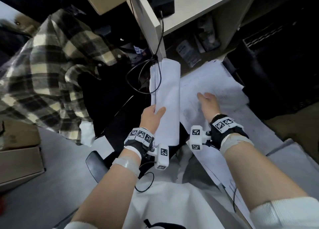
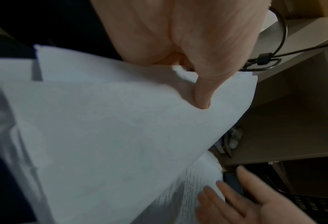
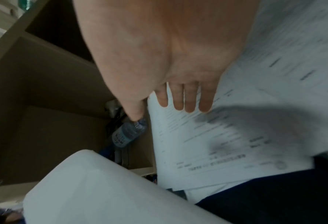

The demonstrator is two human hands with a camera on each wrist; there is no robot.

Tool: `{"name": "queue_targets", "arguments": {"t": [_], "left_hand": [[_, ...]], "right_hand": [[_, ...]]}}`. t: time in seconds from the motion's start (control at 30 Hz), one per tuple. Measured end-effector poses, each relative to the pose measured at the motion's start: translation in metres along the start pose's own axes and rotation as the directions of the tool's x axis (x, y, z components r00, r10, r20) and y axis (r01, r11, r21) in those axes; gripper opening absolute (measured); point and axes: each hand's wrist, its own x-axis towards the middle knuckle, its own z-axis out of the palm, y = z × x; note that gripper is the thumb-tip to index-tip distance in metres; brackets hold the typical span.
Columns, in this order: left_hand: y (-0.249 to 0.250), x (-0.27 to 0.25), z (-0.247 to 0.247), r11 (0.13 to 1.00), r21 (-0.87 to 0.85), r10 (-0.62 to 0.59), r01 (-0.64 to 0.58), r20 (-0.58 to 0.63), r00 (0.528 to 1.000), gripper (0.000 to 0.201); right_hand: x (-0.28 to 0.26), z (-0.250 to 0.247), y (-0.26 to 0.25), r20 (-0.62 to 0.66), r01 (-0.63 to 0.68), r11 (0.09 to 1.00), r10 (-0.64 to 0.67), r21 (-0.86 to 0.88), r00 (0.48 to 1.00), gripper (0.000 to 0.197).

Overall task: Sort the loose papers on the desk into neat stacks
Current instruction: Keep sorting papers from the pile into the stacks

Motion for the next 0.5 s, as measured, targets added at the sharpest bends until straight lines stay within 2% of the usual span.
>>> {"name": "queue_targets", "arguments": {"t": [0.2,0.27,0.4,0.43,0.5], "left_hand": [[0.003,-0.006,0.022,0.999,-0.003,0.041,-0.041,0.091,0.995,0.043],[0.0,-0.009,0.028,0.999,-0.005,0.052,-0.052,0.12,0.991,0.04],[-0.01,-0.015,0.031,0.999,-0.012,0.041,-0.04,0.132,0.99,0.033],[-0.013,-0.017,0.031,0.999,0.001,0.043,-0.043,0.126,0.991,0.029],[-0.018,-0.017,0.031,0.999,0.024,0.035,-0.037,0.103,0.994,0.023]], "right_hand": [[-0.02,-0.029,0.057,-0.074,-0.152,0.988,0.151,-0.001,0.986,0.063],[-0.026,-0.035,0.071,-0.121,-0.192,0.981,0.195,0.039,0.973,0.069],[-0.016,-0.042,0.111,-0.147,-0.23,0.961,0.252,0.153,0.956,0.097],[-0.013,-0.043,0.119,-0.137,-0.235,0.96,0.257,0.154,0.957,0.098],[-0.011,-0.041,0.12,-0.111,-0.24,0.961,0.256,0.137,0.96,0.086]]}}
